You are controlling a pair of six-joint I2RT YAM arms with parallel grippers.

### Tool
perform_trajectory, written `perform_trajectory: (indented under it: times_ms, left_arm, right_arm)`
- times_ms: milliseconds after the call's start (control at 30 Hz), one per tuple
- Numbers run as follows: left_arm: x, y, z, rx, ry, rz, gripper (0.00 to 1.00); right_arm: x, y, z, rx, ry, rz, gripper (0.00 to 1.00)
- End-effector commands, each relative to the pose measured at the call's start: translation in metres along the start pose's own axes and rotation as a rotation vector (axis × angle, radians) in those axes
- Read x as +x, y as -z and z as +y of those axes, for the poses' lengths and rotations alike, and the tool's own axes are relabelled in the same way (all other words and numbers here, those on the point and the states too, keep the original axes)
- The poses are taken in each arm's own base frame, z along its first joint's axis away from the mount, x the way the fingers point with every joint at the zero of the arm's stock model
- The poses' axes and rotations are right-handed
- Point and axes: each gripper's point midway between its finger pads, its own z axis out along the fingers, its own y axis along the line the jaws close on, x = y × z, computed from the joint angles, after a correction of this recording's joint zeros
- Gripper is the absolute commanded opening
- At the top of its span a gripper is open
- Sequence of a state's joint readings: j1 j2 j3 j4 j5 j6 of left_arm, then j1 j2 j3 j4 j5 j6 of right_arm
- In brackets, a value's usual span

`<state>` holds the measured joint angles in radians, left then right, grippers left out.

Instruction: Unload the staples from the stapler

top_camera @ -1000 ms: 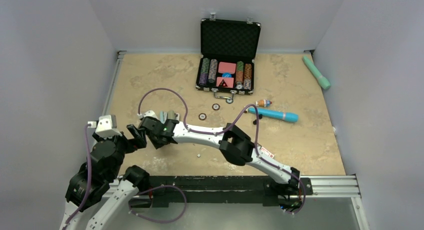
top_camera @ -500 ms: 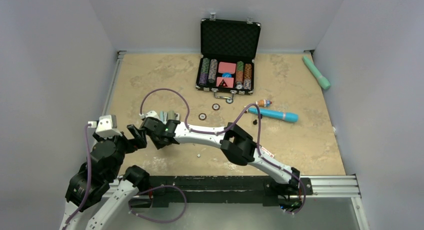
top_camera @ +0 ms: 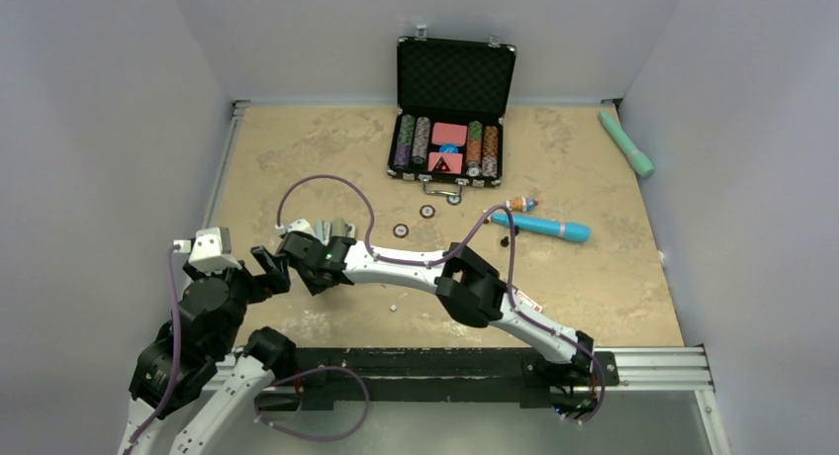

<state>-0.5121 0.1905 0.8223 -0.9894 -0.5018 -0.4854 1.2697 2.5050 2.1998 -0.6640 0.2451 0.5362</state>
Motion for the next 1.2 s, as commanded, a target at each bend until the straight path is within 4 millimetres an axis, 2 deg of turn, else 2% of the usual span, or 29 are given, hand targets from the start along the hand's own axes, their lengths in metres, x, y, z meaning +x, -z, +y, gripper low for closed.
perform_trajectory:
  times_ms: [0, 367, 633, 900, 1167]
  left_arm:
    - [-0.007, -0.002, -0.003, 0.009, 0.004, -0.028, 0.99]
    - [-0.007, -0.002, -0.003, 0.006, 0.005, -0.031, 0.99]
    - [-0.008, -0.001, -0.002, 0.004, 0.009, -0.035, 0.99]
    - [-0.008, -0.001, 0.000, -0.006, 0.013, -0.033, 0.99]
    - [-0.008, -0.001, 0.000, -0.011, 0.015, -0.035, 0.99]
  right_arm:
    - [0.023, 0.000, 0.018, -0.011, 0.022, 0.053, 0.26]
    - [0.028, 0.002, 0.017, -0.022, 0.011, 0.062, 0.11]
    - [0.032, 0.008, 0.008, -0.002, -0.017, 0.064, 0.05]
    - [0.033, 0.032, -0.005, 0.004, -0.073, 0.057, 0.03]
    - [0.028, 0.058, -0.011, 0.007, -0.117, 0.040, 0.02]
